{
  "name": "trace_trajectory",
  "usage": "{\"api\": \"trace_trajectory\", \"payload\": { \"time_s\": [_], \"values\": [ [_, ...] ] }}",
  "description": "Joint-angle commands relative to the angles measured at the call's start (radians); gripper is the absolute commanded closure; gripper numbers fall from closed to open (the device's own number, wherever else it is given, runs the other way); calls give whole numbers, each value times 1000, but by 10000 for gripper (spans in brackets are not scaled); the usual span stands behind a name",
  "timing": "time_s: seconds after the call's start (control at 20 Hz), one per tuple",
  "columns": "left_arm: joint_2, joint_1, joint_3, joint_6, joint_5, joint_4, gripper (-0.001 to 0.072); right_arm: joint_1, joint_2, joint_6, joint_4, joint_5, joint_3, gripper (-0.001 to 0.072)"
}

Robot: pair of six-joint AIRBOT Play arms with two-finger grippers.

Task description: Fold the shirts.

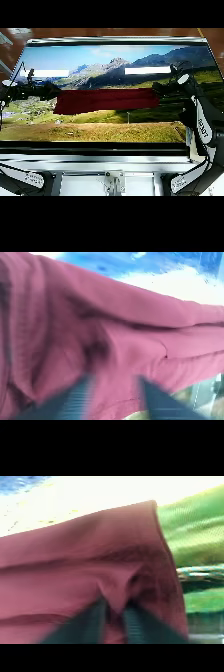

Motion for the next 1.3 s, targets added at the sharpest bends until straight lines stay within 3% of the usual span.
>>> {"api": "trace_trajectory", "payload": {
  "time_s": [0.0,0.2,0.4,0.65,0.7,0.8,0.85,0.95,1.0,1.05,1.1,1.15,1.25],
  "values": [
    [-29,3,24,-17,-35,-2,89,-13,-11,8,-15,12,8,111],
    [-28,21,94,-18,-147,-5,96,-93,-3,117,-1,90,7,76],
    [-25,19,127,-18,-198,-47,97,-130,-66,81,135,195,6,76],
    [-21,-1,127,-18,-198,-84,98,-82,-126,76,248,133,6,82],
    [-21,-8,127,-18,-198,-84,98,-71,-127,72,256,105,6,193],
    [-21,-27,127,-18,-197,-84,99,-59,-126,73,283,50,6,541],
    [-21,-40,127,-18,-197,-84,107,-60,-124,66,312,47,6,656],
    [-21,-77,126,-18,-185,-83,120,-60,-97,4,351,64,6,653],
    [-21,-104,126,-18,-172,-83,243,-60,-70,-19,349,91,6,653],
    [-21,-138,124,-18,-157,-83,456,-60,-39,-39,349,124,6,653],
    [-21,-174,121,-18,-139,-83,586,-60,0,-55,349,166,6,653],
    [-21,-216,113,-18,-109,-83,667,-60,39,-56,346,204,6,653],
    [-21,-299,92,-27,-16,-83,665,-59,130,-56,346,283,6,653]
  ]
}}
